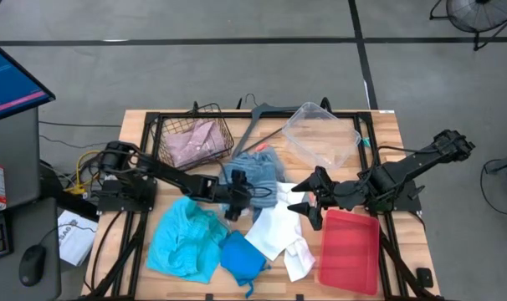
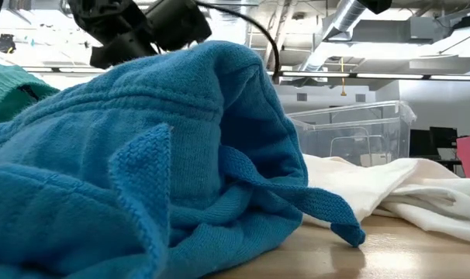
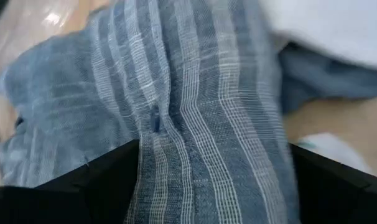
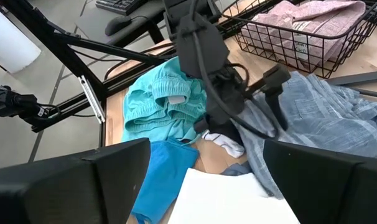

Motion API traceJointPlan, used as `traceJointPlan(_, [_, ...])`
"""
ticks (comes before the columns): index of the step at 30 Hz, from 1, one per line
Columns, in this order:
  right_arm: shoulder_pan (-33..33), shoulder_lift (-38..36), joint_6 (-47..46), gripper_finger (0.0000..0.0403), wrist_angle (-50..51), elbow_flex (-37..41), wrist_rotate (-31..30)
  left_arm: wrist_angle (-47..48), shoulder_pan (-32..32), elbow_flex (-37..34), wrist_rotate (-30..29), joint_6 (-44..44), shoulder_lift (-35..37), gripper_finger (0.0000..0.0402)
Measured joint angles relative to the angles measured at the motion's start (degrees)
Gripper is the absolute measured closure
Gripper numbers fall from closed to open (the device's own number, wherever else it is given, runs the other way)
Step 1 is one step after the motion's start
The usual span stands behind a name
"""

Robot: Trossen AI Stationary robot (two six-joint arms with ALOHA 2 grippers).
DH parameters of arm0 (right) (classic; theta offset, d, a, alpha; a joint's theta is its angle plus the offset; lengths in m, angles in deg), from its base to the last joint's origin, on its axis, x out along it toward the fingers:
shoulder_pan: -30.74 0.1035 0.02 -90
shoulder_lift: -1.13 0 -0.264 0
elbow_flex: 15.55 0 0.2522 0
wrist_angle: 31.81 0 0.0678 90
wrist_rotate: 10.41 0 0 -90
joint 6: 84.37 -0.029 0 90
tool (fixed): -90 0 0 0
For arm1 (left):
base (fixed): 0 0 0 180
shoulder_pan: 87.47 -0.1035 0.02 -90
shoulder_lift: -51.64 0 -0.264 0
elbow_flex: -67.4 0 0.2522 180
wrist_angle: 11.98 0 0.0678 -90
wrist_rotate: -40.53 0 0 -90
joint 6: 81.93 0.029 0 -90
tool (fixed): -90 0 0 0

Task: Pick & Place Cloths
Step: Put the blue polo shirt into the wire basket

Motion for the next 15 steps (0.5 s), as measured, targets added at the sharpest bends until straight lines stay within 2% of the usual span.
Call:
traceJointPlan(4, [0.0,0.0,-0.1,0.0094,-0.02,0.0,0.0,0.15,-1.16,0.0,-1.34,-1.35,-0.46,0.006])
traceJointPlan(7, [0.0,0.0,-0.1,0.0094,-0.02,0.0,-0.01,0.25,-1.76,0.0,-1.34,-1.49,-0.46,0.0085])
traceJointPlan(11, [0.0,0.0,-0.1,0.0094,-0.02,0.0,-0.02,0.52,-2.14,0.0,-1.5,-1.59,-0.58,0.0146])
traceJointPlan(15, [0.0,0.0,-0.11,0.0094,-0.04,0.0,-0.02,0.18,-2.09,0.06,-2.01,-2.31,-2.53,0.0236])
